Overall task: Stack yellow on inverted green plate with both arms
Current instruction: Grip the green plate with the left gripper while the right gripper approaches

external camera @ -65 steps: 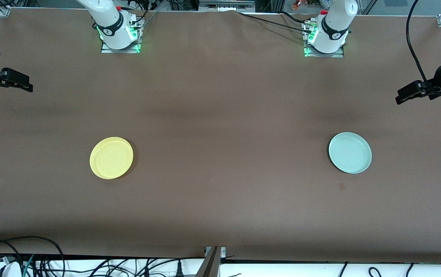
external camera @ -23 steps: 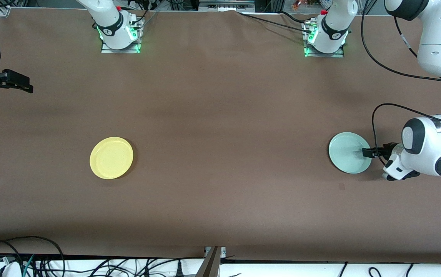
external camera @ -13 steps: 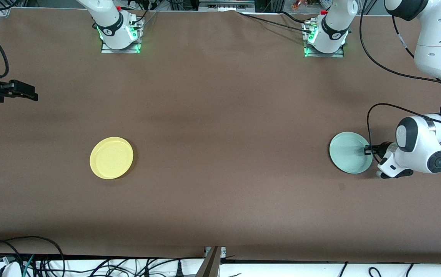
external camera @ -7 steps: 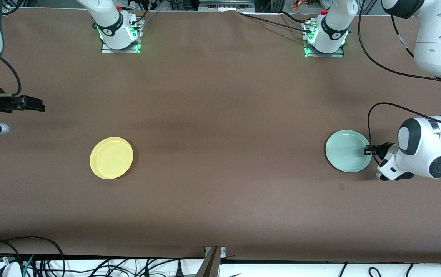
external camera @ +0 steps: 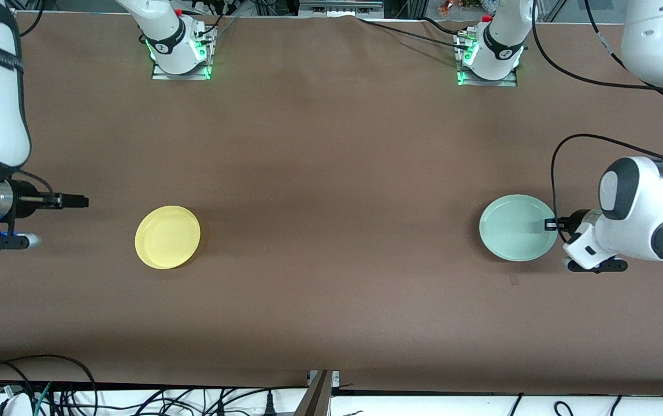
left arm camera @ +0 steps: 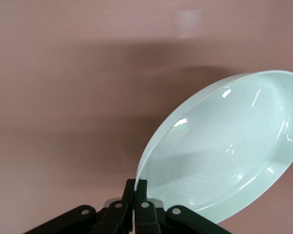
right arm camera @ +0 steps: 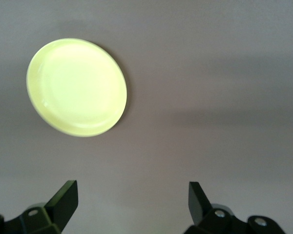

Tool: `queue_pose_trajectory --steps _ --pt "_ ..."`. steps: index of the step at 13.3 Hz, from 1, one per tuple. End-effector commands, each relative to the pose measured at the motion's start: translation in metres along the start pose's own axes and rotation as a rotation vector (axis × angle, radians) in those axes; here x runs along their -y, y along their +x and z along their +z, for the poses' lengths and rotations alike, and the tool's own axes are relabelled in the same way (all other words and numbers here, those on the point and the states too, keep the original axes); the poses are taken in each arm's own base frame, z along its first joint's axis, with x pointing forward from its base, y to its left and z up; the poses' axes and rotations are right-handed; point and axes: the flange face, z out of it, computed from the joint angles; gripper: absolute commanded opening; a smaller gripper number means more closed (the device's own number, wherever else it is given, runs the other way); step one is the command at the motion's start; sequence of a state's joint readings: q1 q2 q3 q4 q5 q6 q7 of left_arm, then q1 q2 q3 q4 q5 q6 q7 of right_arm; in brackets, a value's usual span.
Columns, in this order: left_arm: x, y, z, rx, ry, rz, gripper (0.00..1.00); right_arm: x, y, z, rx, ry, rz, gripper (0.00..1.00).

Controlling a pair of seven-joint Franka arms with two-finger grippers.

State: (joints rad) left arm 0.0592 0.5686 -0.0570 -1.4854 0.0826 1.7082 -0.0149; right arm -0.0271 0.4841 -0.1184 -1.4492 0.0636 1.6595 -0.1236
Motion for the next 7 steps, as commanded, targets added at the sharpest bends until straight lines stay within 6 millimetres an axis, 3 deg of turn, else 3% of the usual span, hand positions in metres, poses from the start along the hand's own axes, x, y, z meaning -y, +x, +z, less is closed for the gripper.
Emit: queue_pose_trajectory --steps 1,5,7 --pt "-0.052 -0.005 -0.039 -0.032 0.053 0.034 0.00 0.002 0.012 0.046 -0.028 0.013 0.015 1.00" --pt "-0.185 -0.031 -0.085 -0.130 0.248 0.038 0.00 -0.001 0.009 0.125 -0.114 0.051 0.050 1.00" --pt "-0.249 -0.047 -0.079 -0.167 0.308 0.030 0.00 -0.004 0.005 0.141 -0.113 0.052 0.058 1.00"
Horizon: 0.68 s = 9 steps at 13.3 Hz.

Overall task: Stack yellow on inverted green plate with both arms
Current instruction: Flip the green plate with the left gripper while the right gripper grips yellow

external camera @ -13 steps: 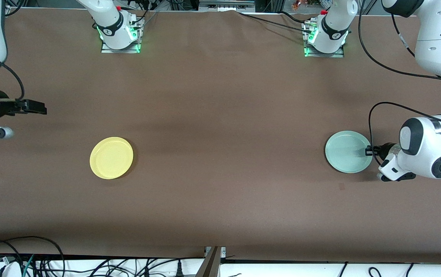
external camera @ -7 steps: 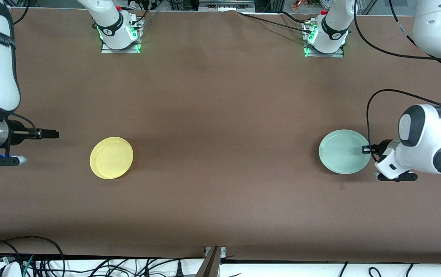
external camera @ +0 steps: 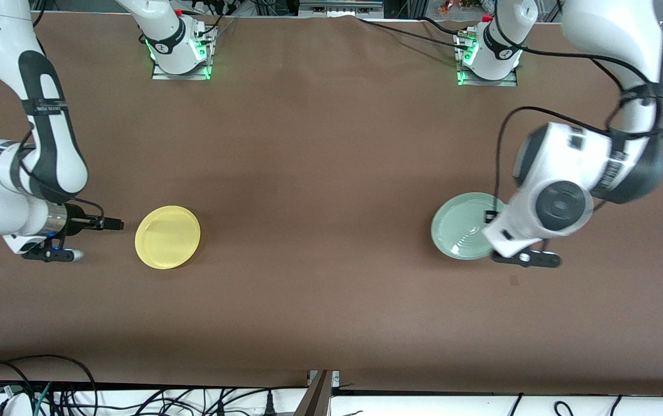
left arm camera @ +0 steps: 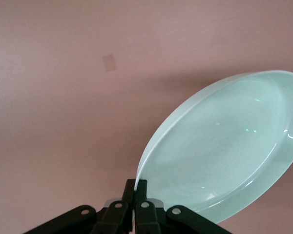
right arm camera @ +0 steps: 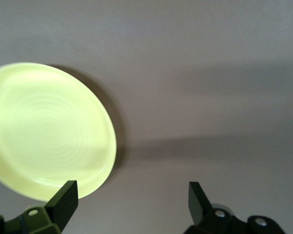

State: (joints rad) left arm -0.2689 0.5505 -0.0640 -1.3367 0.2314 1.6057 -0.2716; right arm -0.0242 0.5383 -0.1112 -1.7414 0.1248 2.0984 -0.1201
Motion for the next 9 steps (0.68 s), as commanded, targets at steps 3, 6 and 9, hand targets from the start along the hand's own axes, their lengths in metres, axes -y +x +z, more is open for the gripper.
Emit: queue_pose_trajectory --steps 3,6,9 --pt "-0.157 -0.037 -0.024 -0.171 0.287 0.009 0.00 -0.001 -0.020 0.027 -0.010 0.120 0.097 1.00" --pt "-0.210 -0.050 -0.022 -0.253 0.391 0.085 0.00 -0.006 -0.023 0.049 -0.051 0.103 0.102 1.00" --pt "-0.262 -0.068 -0.026 -0.355 0.497 0.164 0.00 -0.006 -0.023 0.063 -0.061 0.105 0.099 1.00"
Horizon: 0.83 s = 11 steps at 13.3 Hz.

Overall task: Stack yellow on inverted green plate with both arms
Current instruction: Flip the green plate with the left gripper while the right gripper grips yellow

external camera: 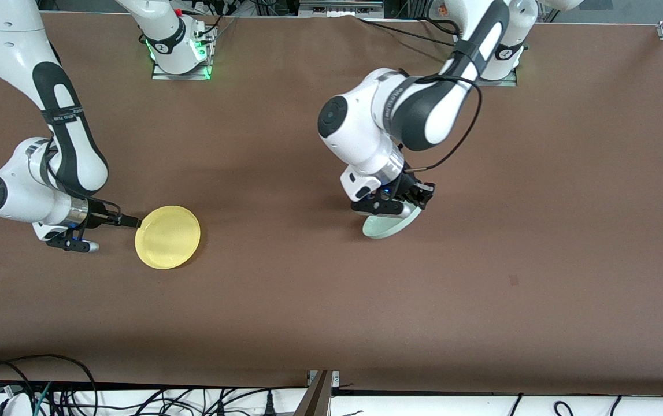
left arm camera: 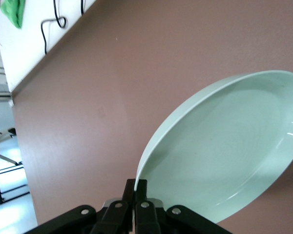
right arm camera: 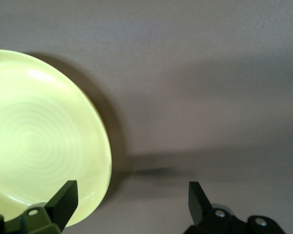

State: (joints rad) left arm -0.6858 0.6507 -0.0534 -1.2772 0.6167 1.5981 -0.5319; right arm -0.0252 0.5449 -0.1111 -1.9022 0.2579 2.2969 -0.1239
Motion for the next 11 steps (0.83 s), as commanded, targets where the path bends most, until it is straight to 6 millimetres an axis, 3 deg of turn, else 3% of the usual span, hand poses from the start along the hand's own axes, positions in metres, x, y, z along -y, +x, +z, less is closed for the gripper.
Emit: queue_pose_trajectory --steps 1,8,10,11 --pt "-0.042 0.000 -0.021 -0.102 0.127 0.063 0.00 0.000 -0.002 0.009 -0.011 0.035 0.008 1.00" --pt "-0.186 -0.039 -0.015 -0.322 0.366 0.095 0.00 0.012 0.001 0.021 -0.043 0.083 -0.067 1.00" --pt "-0.191 -0.037 -0.016 -0.370 0.431 0.105 0.00 0.011 0.002 0.020 -0.046 0.082 -0.090 0.97" --pt "-0.185 -0.036 -0.012 -0.361 0.464 0.096 0.00 0.010 0.003 0.019 -0.053 0.082 -0.098 0.83"
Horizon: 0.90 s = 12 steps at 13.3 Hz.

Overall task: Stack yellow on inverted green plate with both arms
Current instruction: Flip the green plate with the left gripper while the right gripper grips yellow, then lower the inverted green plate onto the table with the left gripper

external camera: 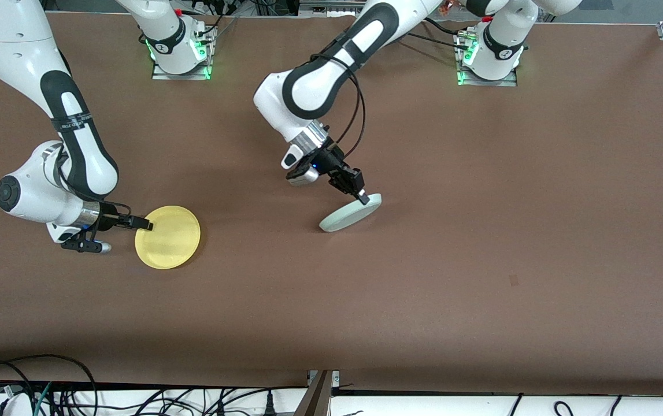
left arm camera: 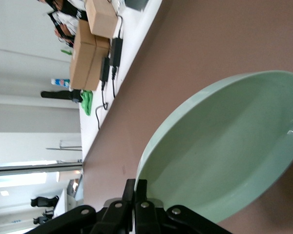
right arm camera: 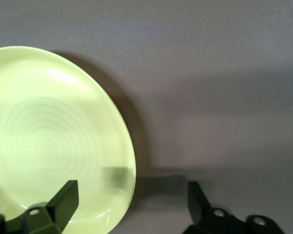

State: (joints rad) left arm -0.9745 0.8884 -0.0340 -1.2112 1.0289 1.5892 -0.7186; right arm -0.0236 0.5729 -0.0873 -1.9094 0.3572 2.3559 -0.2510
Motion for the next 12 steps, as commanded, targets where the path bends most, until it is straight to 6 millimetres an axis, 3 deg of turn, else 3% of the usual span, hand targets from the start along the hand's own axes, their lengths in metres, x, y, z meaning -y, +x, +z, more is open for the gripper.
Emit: queue_pose_trajectory --steps 1,3,5,6,9,12 --pt "0.016 0.010 0.009 -0.005 0.130 -0.015 0.00 -0.002 0.001 0.001 -0.022 0.015 -0.028 0.68" --pt "0.017 0.007 0.019 0.014 0.191 -0.009 0.00 -0.003 0.001 0.006 -0.016 0.014 -0.028 0.50" --pt "0.015 0.006 0.022 0.017 0.208 -0.006 0.00 -0.003 0.001 0.006 -0.015 0.013 -0.028 0.49" --pt "0.004 0.003 0.015 0.005 0.211 0.008 0.00 -0.004 0.001 0.006 -0.017 0.014 -0.027 0.48" --pt "-0.020 -0.007 0.012 -0.003 0.268 0.035 0.00 -0.003 0.001 0.006 -0.016 0.014 -0.027 0.24" --pt "-0.045 -0.019 0.009 -0.015 0.343 0.055 0.00 -0.001 0.002 0.004 -0.017 0.013 -0.031 0.11"
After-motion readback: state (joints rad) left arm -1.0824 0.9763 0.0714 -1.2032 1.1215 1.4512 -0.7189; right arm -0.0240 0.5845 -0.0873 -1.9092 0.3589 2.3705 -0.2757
